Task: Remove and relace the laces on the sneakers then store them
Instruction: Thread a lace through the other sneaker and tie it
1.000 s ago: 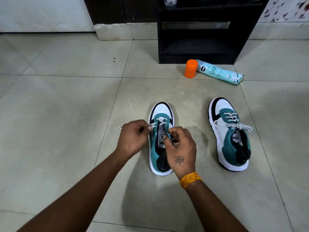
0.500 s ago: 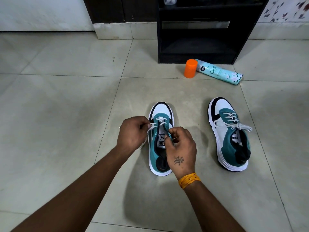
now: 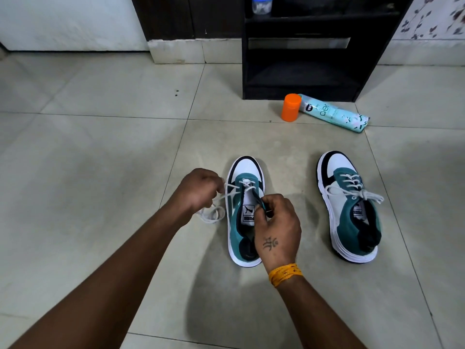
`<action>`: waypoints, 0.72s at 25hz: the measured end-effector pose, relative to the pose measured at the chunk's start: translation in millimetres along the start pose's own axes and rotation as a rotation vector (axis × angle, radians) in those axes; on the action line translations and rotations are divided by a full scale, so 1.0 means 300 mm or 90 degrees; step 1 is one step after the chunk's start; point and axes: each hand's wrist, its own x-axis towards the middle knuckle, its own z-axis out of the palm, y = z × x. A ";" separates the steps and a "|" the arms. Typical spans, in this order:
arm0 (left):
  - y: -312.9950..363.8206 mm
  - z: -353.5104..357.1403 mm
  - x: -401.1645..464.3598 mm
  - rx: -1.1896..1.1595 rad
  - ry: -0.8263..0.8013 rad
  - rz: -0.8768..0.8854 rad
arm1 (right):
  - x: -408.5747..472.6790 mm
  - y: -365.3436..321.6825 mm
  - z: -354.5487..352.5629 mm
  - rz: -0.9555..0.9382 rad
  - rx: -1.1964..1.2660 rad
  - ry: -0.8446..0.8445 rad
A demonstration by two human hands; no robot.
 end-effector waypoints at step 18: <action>0.262 -0.158 -0.132 -0.224 -0.018 0.019 | 0.215 -0.253 0.039 -0.158 -0.156 -0.151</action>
